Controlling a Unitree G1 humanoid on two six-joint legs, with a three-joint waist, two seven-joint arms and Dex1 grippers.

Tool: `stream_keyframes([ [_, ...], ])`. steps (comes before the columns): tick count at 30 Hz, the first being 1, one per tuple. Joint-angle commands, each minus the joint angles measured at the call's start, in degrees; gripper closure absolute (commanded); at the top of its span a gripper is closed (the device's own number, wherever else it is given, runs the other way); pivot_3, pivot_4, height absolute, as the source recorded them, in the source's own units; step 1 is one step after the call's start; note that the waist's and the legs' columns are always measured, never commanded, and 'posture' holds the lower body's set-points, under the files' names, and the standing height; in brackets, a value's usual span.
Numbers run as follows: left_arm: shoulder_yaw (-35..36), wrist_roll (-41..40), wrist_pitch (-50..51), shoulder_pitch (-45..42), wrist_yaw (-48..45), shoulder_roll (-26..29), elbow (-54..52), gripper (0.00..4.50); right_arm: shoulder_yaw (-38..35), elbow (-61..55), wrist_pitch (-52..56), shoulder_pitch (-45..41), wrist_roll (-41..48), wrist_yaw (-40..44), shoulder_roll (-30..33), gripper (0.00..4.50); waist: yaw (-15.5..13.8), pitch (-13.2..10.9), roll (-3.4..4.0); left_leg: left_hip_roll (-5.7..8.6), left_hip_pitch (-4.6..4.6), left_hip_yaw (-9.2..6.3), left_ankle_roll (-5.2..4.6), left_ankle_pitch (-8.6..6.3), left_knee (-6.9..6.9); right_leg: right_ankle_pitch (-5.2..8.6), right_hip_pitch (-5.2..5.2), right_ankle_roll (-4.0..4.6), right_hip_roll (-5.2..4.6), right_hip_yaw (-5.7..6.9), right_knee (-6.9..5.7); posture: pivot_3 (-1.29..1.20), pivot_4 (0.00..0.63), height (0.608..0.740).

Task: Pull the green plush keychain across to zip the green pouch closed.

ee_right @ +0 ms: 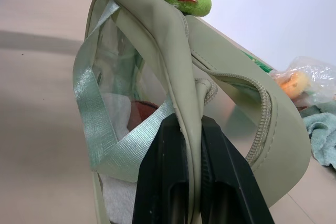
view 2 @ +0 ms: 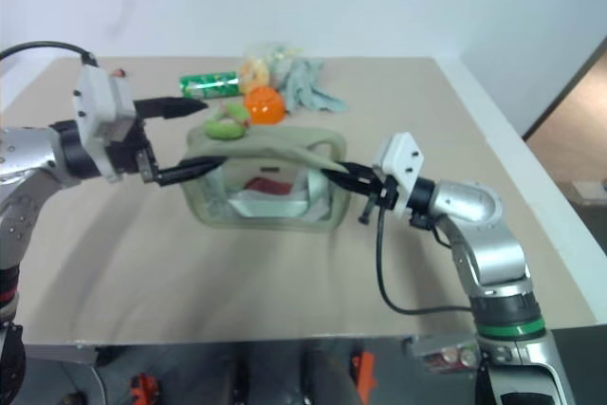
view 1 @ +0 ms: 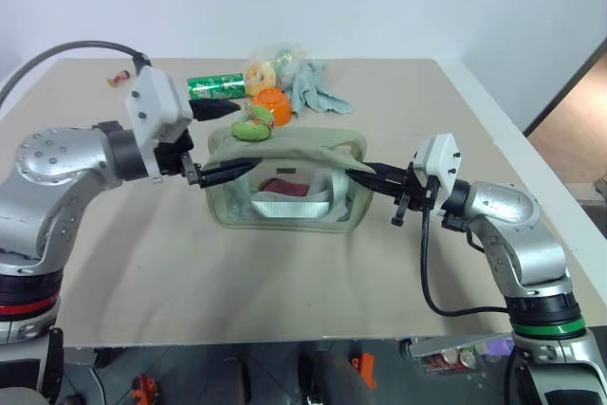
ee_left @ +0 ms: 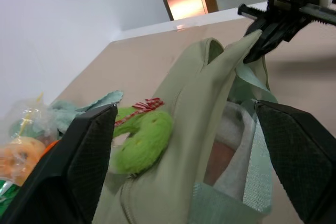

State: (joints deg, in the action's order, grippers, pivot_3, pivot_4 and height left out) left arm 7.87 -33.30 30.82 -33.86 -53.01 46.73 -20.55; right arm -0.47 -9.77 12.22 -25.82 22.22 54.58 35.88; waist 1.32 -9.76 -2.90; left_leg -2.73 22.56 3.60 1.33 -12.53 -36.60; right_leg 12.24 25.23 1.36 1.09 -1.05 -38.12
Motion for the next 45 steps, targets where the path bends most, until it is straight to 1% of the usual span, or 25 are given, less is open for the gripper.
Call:
stream_keyframes([
  [1, 6.3, -2.2, 1.7, 2.1, 0.6, 2.7, -0.6, 0.09, -1.0, -0.8, -0.9, -1.4, 0.2, -0.1, 0.1, 4.5, 0.1, 0.0, 0.0, -0.01, -0.01, 0.0, 0.0, 0.0, 0.0, 0.0, 0.0, 0.0, 0.0, 0.0, 0.0, 0.0, 0.15, 0.74],
  [4, 10.4, -3.4, 3.7, 7.1, 1.5, 3.8, -1.3, 0.09, -1.1, -0.7, -1.0, -1.4, 0.2, 0.0, 0.2, 4.5, 0.1, 0.0, 0.0, -0.06, -0.03, 0.0, 0.0, 0.0, 0.03, 0.01, 0.01, 0.02, -0.03, 0.01, -0.01, 0.0, 0.15, 0.74],
  [6, 12.1, -4.3, 4.7, 10.6, 2.5, 3.2, -2.6, 0.09, -1.1, -0.7, -1.1, -1.3, 0.2, 0.1, 0.2, 4.5, 0.0, 0.0, 0.01, -0.09, -0.04, 0.0, 0.0, 0.0, 0.02, 0.01, 0.01, 0.02, -0.03, 0.01, -0.01, 0.0, 0.15, 0.74],
  [8, 12.9, -5.8, 6.0, 13.4, 3.8, 2.3, -3.8, 0.09, -1.1, -0.6, -1.1, -1.4, 0.2, 0.1, 0.2, 4.5, 0.0, 0.0, 0.0, -0.17, -0.03, 0.0, 0.0, 0.0, 0.02, 0.01, 0.01, 0.03, -0.06, 0.02, -0.02, 0.0, 0.15, 0.74],
  [11, 11.5, -5.3, 4.5, 16.5, 6.1, -0.8, -4.7, 0.09, -1.0, -0.4, -1.3, -1.5, 0.2, 0.3, 0.2, 4.5, -0.1, 0.0, 0.0, -0.13, -0.03, 0.0, 0.0, 0.0, -0.01, 0.0, -0.02, 0.01, -0.14, 0.02, -0.02, 0.0, 0.15, 0.74],
  [16, 8.9, -3.7, 2.6, 17.1, 7.5, -3.9, -3.7, 0.09, -0.9, -0.4, -1.6, -1.6, 0.0, 0.4, 0.2, 4.5, -0.1, 0.0, -0.01, -0.06, -0.03, 0.01, -0.01, 0.0, -0.05, -0.03, -0.03, -0.03, -0.15, -0.02, -0.02, 0.0, 0.15, 0.74],
  [24, 5.2, -1.2, -0.5, 15.5, 7.0, -5.5, -0.9, 0.09, -1.1, -0.6, -1.7, -1.4, -0.1, 0.3, 0.5, 4.5, -0.1, 0.0, -0.01, -0.02, -0.03, 0.01, 0.0, 0.0, -0.03, -0.02, -0.02, -0.02, -0.08, 0.0, -0.02, 0.0, 0.15, 0.74],
  [27, 4.0, 0.1, -2.5, 13.4, 7.0, -6.4, 1.3, 0.9, -1.3, -0.7, -1.6, -1.3, -0.1, 0.1, 0.7, 4.5, -0.1, 0.0, -0.01, -0.02, -0.02, 0.0, -0.01, 0.0, -0.03, -0.02, -0.03, -0.02, -0.11, 0.01, -0.02, 0.0, 0.15, 0.74],
  [34, 2.1, 1.0, -4.4, 10.8, 5.9, -7.6, 3.5, 3.33, -1.5, -1.0, -1.3, -1.0, -0.1, -0.1, 1.1, 4.5, -0.1, 0.0, -0.01, 0.0, -0.02, 0.01, 0.0, 0.0, -0.03, -0.02, -0.03, -0.03, -0.12, -0.02, -0.01, 0.0, 0.15, 0.74],
  [36, 1.9, 1.3, -4.7, 10.6, 5.8, -7.6, 3.9, 3.86, -1.6, -1.2, -1.2, -0.9, 0.0, -0.2, 1.2, 4.5, -0.1, 0.0, -0.01, 0.0, -0.01, 0.0, 0.0, 0.0, -0.03, -0.02, -0.03, -0.03, -0.12, 0.0, -0.01, 0.0, 0.15, 0.74],
  [37, 1.8, 1.3, -4.8, 10.6, 5.7, -7.6, 4.1, 4.26, -1.7, -1.3, -1.2, -0.8, 0.1, -0.3, 1.2, 4.5, -0.1, 0.0, -0.01, 0.0, -0.01, 0.01, 0.0, 0.0, -0.03, -0.02, -0.03, -0.03, -0.12, -0.01, -0.01, 0.0, 0.15, 0.74],
  [38, 1.8, 1.5, -4.8, 10.6, 5.6, -7.4, 4.2, 4.43, -1.7, -1.3, -1.1, -0.8, 0.2, -0.4, 1.2, 4.5, -0.1, 0.0, -0.01, -0.01, -0.01, 0.0, 0.0, 0.0, -0.03, -0.02, -0.03, -0.03, -0.13, -0.01, -0.01, 0.0, 0.15, 0.74],
  [39, 1.8, 1.6, -4.8, 10.6, 5.4, -7.3, 4.3, 4.47, -1.7, -1.3, -1.1, -0.8, 0.2, -0.4, 1.3, 4.5, -0.1, 0.0, -0.01, -0.01, -0.02, 0.0, 0.0, 0.0, -0.03, -0.02, -0.03, -0.03, -0.13, -0.01, -0.01, 0.0, 0.15, 0.74],
  [45, 1.8, 3.4, -5.8, 10.8, 5.0, -6.4, 4.5, 4.47, -1.6, -1.4, -0.2, -0.8, 0.9, -0.1, 1.3, 4.5, -0.1, 0.0, -0.01, 0.0, -0.02, 0.01, 0.0, 0.0, -0.03, -0.02, -0.03, -0.03, -0.14, -0.01, -0.01, 0.0, 0.15, 0.74],
])
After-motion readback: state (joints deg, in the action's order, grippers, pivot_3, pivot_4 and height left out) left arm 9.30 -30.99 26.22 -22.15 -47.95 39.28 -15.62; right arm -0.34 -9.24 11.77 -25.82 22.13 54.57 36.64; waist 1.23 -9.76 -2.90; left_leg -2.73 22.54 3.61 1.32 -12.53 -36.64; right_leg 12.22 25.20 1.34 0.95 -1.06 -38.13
